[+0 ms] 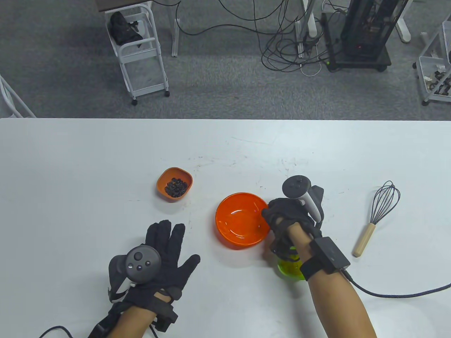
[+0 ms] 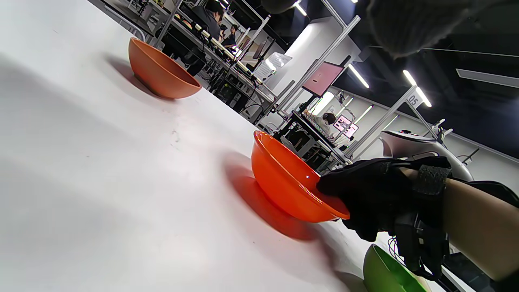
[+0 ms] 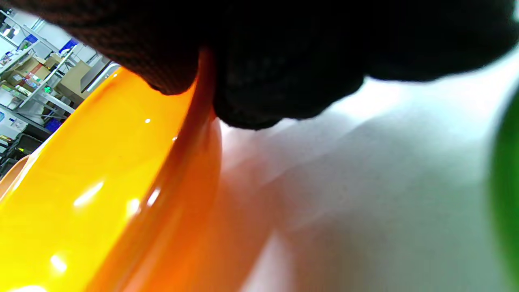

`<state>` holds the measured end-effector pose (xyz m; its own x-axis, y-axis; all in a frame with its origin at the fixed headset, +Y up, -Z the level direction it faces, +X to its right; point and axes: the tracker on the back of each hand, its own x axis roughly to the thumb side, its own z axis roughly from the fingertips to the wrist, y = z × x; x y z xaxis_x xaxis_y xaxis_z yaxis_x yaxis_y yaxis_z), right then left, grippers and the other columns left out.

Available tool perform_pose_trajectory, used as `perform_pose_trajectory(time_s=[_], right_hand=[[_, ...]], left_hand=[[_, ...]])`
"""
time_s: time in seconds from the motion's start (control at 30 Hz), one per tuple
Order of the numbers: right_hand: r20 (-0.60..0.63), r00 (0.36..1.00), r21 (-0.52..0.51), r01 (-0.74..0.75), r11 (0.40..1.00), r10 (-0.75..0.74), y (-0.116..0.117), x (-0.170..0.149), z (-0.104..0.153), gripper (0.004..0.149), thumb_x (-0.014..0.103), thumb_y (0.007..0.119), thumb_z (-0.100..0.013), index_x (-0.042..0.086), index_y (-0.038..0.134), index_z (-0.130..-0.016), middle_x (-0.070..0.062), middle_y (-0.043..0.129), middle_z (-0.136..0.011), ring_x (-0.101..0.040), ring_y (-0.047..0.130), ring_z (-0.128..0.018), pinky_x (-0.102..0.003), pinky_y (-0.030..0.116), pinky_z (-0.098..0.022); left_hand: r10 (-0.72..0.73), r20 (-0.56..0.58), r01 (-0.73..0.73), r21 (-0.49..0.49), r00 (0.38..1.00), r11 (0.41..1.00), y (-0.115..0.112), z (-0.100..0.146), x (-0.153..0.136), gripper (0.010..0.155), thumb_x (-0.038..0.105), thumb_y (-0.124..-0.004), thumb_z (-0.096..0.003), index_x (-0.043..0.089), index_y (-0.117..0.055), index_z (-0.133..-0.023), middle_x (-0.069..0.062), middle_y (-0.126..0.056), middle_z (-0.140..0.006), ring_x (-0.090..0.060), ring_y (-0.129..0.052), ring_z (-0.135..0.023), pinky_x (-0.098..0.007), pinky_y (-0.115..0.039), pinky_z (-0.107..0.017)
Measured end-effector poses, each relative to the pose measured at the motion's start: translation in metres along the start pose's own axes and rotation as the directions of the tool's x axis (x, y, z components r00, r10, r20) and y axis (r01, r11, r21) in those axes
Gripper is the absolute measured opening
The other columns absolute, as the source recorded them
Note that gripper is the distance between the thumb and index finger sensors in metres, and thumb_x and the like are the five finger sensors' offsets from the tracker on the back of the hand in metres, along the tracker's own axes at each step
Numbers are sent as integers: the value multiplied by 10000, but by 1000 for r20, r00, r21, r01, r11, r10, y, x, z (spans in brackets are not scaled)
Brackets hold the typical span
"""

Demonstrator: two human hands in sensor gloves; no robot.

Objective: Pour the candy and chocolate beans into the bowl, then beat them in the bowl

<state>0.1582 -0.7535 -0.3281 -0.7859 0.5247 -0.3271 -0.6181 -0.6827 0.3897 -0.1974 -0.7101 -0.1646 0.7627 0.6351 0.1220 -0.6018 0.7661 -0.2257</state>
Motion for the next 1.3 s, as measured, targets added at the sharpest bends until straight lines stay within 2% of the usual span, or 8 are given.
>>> perform_pose_trajectory(time_s=[0.2, 0.4, 0.47, 0.53, 0.6, 0.7, 1.0, 1.3], right_hand=[[66, 998, -56, -6, 998, 9, -16, 3, 27, 708, 576, 778, -474, 63, 716, -959, -135, 935, -708, -285, 1004, -303, -412, 913, -192], [237, 970, -132, -18, 991, 49, -22, 5, 95, 817, 618, 750, -479, 89, 549, -1069, -221, 757, -949, -470, 915, -689, -624, 815, -443], [310, 947, -142, -40, 989, 83, -15, 1, 123, 867, 630, 744, -478, 98, 470, -1106, -282, 588, -1064, -565, 727, -882, -711, 725, -515], [332, 931, -130, -117, 985, 154, -6, -7, 141, 935, 667, 700, -492, 143, 283, -1144, -290, 239, -1147, -617, 330, -1009, -781, 529, -612], [336, 913, -211, -166, 963, 231, 6, -17, 160, 969, 680, 685, -494, 148, 198, -1141, -278, 99, -1140, -607, 144, -1005, -835, 404, -608], [318, 889, -327, -222, 919, 328, 23, -28, 176, 979, 686, 682, -488, 164, 169, -1137, -262, 65, -1141, -583, 89, -1004, -871, 345, -585], [350, 865, -324, -248, 913, 359, 36, -25, 179, 971, 694, 671, -485, 182, 159, -1132, -231, 44, -1141, -587, 102, -1001, -906, 365, -533], [376, 849, -286, -275, 918, 372, 42, -28, 176, 989, 692, 673, -486, 178, 109, -1115, -241, 59, -1142, -586, 112, -1004, -900, 359, -541]], left_hand=[[-13, 8, 13, -23, 1000, 1000, -4, -1, 2, 882, 724, -665, -493, 316, -259, -1163, -141, -129, -1206, -441, -48, -1080, -828, -207, -607], [-26, 23, 27, -58, 999, 998, -13, 0, 7, 883, 723, -665, -493, 314, -260, -1163, -146, -138, -1206, -441, -57, -1082, -828, -207, -607], [-41, 34, 43, -70, 999, 997, -17, 1, 10, 884, 723, -666, -494, 313, -261, -1164, -147, -138, -1206, -445, -56, -1081, -829, -206, -606], [-44, 58, 48, -73, 997, 996, -21, 2, 14, 881, 721, -666, -494, 311, -264, -1163, -146, -140, -1206, -445, -63, -1082, -828, -210, -607], [-46, 75, 51, -68, 996, 996, -25, 5, 18, 881, 718, -670, -491, 311, -270, -1161, -146, -146, -1204, -444, -70, -1083, -829, -213, -606], [-81, 93, 90, -95, 992, 991, -34, 10, 28, 885, 726, -665, -488, 324, -251, -1159, -136, -125, -1204, -441, -61, -1083, -833, -211, -602], [-108, 91, 120, -146, 990, 982, -44, 12, 33, 899, 732, -654, -491, 350, -175, -1148, -118, -54, -1194, -434, -35, -1082, -834, -196, -601], [-84, -79, 81, -34, 993, 996, -9, -25, 1, 898, 724, -662, -495, 333, -187, -1150, -113, -55, -1194, -426, -34, -1083, -785, -283, -672]])
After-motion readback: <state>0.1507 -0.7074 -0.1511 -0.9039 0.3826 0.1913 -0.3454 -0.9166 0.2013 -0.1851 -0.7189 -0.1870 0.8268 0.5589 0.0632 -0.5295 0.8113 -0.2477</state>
